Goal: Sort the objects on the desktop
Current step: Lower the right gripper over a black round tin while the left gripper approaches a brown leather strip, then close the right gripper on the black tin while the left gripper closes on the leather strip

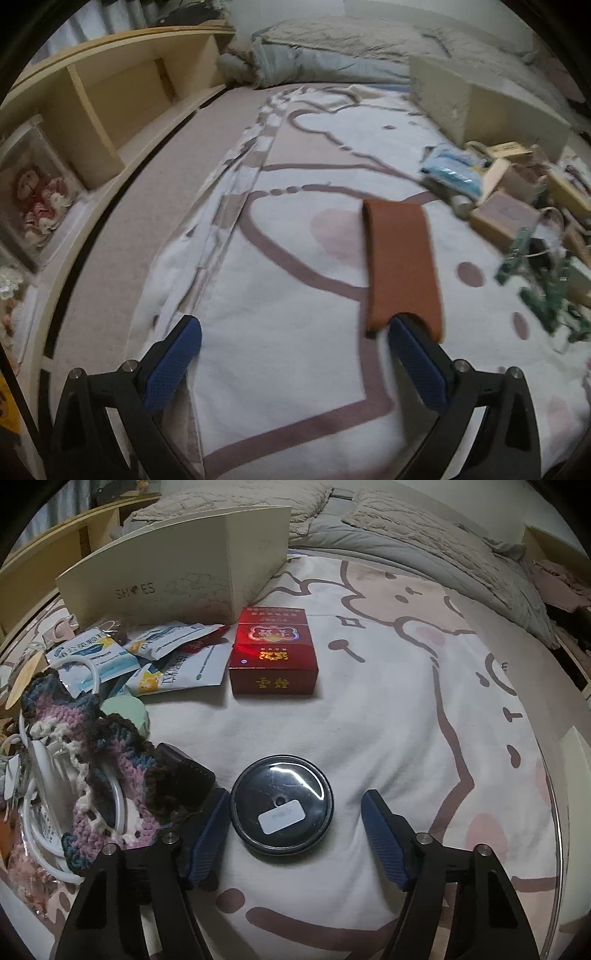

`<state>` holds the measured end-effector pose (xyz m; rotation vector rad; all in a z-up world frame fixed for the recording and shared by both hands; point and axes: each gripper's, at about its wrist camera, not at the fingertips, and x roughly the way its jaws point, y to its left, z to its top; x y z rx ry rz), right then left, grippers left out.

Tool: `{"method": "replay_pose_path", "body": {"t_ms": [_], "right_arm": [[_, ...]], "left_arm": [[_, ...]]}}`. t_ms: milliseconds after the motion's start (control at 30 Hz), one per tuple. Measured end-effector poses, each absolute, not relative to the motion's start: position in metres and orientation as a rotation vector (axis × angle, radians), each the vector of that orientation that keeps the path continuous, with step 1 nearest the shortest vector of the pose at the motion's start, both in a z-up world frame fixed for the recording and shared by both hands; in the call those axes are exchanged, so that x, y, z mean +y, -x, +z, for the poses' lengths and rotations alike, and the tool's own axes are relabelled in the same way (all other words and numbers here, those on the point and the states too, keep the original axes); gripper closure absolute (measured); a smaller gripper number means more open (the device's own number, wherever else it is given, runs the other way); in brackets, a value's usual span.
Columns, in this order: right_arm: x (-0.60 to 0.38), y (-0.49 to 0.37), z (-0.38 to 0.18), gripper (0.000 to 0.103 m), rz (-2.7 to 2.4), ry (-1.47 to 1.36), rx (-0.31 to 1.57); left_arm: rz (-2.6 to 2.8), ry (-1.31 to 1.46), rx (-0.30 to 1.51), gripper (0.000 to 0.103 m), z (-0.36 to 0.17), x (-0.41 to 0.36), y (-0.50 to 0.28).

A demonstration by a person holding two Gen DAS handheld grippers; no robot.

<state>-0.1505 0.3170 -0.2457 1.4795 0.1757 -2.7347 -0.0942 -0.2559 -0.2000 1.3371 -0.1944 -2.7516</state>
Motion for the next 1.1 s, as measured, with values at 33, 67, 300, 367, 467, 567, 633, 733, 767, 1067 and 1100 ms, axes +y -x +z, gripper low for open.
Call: {"method": "replay_pose_path", "body": {"t_ms": [33,67,300,367,467,567,633,733,767,1067,1100], "right_arm": [[0.316,0.151,-0.246,0.038,-2.728,-1.478,0.180],[0.314,0.151,-0.246,0.039,-2.720,-1.479,0.189],[0.311,0.151,-0.247,0.041,-2.708,-1.488,0.206],[0.311,0.151,-0.247,0.041,-2.705,-1.491,0.199],[0.311,0.152,-0.248,0.041,-2.698,-1.504,0.199],[0.310,0.152,-0.249,0.041,-2.695,-1.515,0.209],[0.309,0.152,-0.249,0.041,-2.693,-1.518,0.220],[0.310,0.152,-0.249,0.041,-2.692,-1.513,0.218],[0.310,0.152,-0.249,0.041,-2.694,-1.510,0.220],[0.310,0.152,-0.250,0.041,-2.706,-1.481,0.214],[0.310,0.152,-0.250,0.041,-2.706,-1.481,0.215]], "left_arm": [[-2.789,-1.345,-0.179,0.000,-0.198,-0.255,0.092],[-2.830,-1.341,-0.174,0.000,-0.195,-0.252,0.089],[-2.959,-1.318,-0.281,0.000,-0.182,-0.224,0.090],[-2.971,-1.315,-0.288,0.000,-0.180,-0.218,0.096],[-2.948,-1.322,-0.283,0.001,-0.180,-0.211,0.108],[-2.941,-1.340,-0.232,0.002,-0.181,-0.210,0.116],[-2.934,-1.368,-0.188,0.004,-0.183,-0.209,0.122],[-2.929,-1.384,-0.193,0.009,-0.187,-0.204,0.128],[-2.927,-1.391,-0.203,0.012,-0.188,-0.203,0.129],[-2.862,-1.498,-0.261,0.036,-0.209,-0.195,0.139],[-2.860,-1.495,-0.254,0.038,-0.209,-0.196,0.139]]}}
